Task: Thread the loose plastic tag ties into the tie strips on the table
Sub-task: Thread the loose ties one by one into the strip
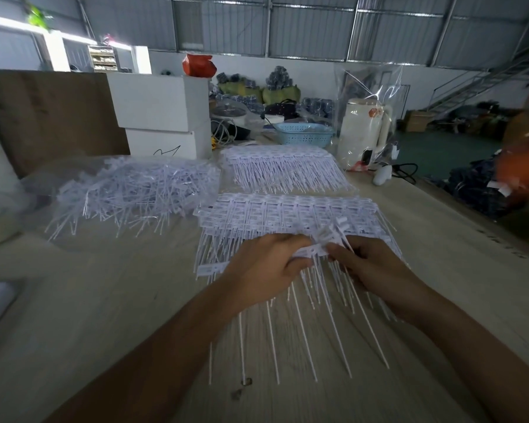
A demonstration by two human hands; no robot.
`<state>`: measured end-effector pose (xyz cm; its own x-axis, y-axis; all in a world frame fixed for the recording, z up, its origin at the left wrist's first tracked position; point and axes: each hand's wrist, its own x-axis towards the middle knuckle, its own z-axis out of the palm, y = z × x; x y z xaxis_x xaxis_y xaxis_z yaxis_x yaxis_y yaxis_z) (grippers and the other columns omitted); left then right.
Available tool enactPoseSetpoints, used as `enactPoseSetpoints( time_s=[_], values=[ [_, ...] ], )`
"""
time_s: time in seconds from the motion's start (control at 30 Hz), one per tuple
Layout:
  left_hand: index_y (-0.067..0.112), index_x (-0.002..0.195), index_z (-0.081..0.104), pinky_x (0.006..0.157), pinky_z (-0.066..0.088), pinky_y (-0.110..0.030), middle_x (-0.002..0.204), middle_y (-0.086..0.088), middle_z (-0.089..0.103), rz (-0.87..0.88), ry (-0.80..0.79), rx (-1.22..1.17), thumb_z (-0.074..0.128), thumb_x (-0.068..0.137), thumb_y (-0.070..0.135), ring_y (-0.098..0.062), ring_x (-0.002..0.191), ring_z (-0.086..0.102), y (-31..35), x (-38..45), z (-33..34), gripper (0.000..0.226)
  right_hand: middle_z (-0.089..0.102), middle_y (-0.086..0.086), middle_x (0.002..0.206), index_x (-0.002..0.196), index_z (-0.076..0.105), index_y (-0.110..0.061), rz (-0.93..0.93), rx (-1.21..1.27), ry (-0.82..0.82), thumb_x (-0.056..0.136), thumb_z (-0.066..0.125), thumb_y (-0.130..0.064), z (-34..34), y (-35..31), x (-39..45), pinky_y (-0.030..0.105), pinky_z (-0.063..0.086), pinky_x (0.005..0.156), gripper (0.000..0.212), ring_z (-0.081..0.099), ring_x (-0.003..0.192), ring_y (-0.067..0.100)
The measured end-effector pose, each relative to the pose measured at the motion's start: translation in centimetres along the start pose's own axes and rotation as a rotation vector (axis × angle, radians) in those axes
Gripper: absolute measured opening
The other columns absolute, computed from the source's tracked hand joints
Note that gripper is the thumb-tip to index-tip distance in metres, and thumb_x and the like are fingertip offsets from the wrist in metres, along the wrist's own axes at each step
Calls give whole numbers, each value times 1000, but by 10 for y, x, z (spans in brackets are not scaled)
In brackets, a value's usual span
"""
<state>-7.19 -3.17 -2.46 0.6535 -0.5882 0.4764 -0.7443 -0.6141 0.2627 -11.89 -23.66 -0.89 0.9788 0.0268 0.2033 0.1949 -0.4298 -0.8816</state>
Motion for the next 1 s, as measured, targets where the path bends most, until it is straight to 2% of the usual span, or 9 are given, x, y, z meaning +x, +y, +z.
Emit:
enactPoseSetpoints(
  time_s=[0.13,0.27,0.4,0.53,0.6,0.73,0.8,0.93,1.0],
  values=[
    [24,115,62,75,53,-40,102,4,67,36,-3,42,49,102,33,-23,98,63,2,0,1,21,41,4,64,77,58,7,-169,-175,10,97,61,-29,-2,2,0,23,27,54,41,37,56,9],
    [22,121,64,75,53,-38,103,4,68,52,-33,64,46,104,31,-21,99,63,1,1,3,26,37,7,66,73,50,6,-223,-269,-13,98,59,-29,-4,5,0,24,24,55,43,34,57,9],
    [20,111,69,73,53,-34,96,7,70,54,-59,15,48,103,30,-16,90,65,-4,1,6,24,35,-3,61,67,46,-16,-257,-319,-13,98,60,-26,-4,9,2,22,27,54,35,34,54,7],
    [18,81,74,65,49,-25,68,15,66,-90,-70,-302,57,100,21,-7,62,64,-9,5,8,26,51,-8,63,85,54,-37,-381,-418,-23,98,59,-23,-1,10,0,22,31,56,19,44,57,9],
    [19,88,75,64,51,-26,71,16,68,-107,-51,-349,58,100,23,-8,62,65,-8,5,6,21,48,-17,59,77,49,-41,-372,-344,17,97,62,-21,1,10,1,16,28,54,31,42,54,2],
    [25,119,67,57,43,-21,73,16,63,-39,25,-321,55,101,28,3,56,56,-4,5,5,22,31,-14,53,61,38,-23,-244,-213,37,96,66,-27,-3,10,6,17,26,50,45,29,48,3],
    [25,120,66,54,39,-21,69,16,59,-33,42,-304,53,101,28,2,53,52,-2,5,4,23,28,-14,54,61,36,-21,-212,-196,1,96,66,-27,-5,10,6,17,25,50,46,27,49,3],
    [28,121,65,63,49,-27,75,17,60,-51,47,-230,61,97,33,-2,64,57,-5,4,6,25,33,-15,55,57,43,-32,-187,-143,23,99,60,-25,-4,8,3,16,27,51,46,31,50,1],
    [32,119,65,63,46,-26,73,21,57,-61,64,-229,65,93,38,-2,64,56,-5,4,6,26,43,-10,57,66,48,-25,-165,-99,27,102,53,-29,-4,6,2,16,31,53,37,37,50,3]
  ],
)
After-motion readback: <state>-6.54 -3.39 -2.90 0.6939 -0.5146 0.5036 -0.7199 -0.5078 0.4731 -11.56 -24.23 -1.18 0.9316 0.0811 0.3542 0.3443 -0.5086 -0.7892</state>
